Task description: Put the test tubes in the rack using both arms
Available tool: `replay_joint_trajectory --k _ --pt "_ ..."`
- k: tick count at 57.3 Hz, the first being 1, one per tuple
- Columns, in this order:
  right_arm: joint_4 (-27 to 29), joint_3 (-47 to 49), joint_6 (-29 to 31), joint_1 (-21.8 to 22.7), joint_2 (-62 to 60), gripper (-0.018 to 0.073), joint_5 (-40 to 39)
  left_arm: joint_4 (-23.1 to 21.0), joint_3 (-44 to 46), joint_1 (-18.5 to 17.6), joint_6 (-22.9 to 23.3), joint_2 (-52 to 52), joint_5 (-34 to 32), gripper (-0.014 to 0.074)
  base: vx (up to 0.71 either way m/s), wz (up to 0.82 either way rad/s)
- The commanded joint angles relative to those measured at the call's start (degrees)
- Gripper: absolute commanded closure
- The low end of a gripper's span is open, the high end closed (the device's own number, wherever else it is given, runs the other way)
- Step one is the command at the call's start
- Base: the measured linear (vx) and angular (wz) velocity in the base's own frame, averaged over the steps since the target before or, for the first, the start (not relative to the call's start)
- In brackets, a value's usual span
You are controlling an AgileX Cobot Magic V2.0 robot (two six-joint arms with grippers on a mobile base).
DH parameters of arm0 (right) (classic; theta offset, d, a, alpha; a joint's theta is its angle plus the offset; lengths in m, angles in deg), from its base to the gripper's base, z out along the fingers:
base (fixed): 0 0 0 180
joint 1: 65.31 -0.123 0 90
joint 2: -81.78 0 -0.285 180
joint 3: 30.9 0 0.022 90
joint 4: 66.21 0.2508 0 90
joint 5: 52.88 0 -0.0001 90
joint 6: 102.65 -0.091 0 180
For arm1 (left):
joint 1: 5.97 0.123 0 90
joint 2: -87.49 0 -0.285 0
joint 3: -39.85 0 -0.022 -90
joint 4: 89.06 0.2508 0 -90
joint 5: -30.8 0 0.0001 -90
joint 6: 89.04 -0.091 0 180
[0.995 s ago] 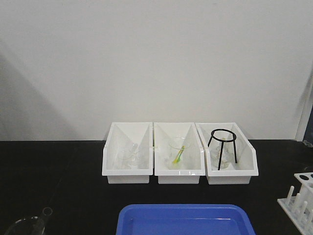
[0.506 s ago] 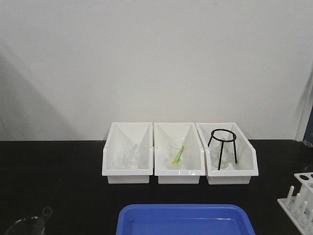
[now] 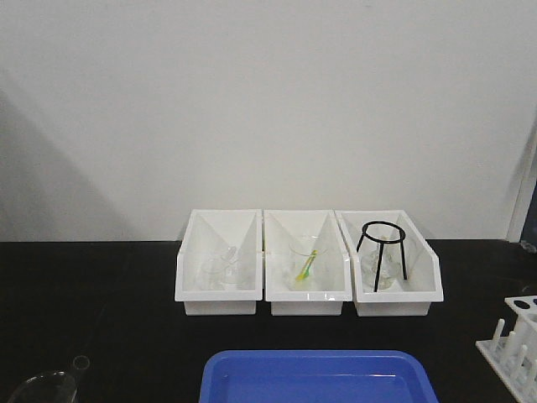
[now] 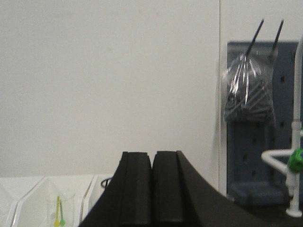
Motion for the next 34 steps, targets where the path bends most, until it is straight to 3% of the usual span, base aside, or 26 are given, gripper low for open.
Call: replay_joint_trajectory --k 1,15,34 --pt "-0.31 9.49 2.92 0.00 7.42 0.0566 -0.40 -0.05 9.93 -0.25 0.32 -8.26 3.17 0.0608 0.00 0.00" --pt "-0.01 20.11 2.78 -0.02 23.01 0.0566 -0.40 1.26 23.52 -0.25 0.25 -28.60 5.89 0.0608 0.00 0.00" --pt "0.19 20.65 2.71 -0.02 34.60 0.0566 -8.73 1.21 24.30 -0.25 0.25 -41.71 3.48 0.0608 0.00 0.00"
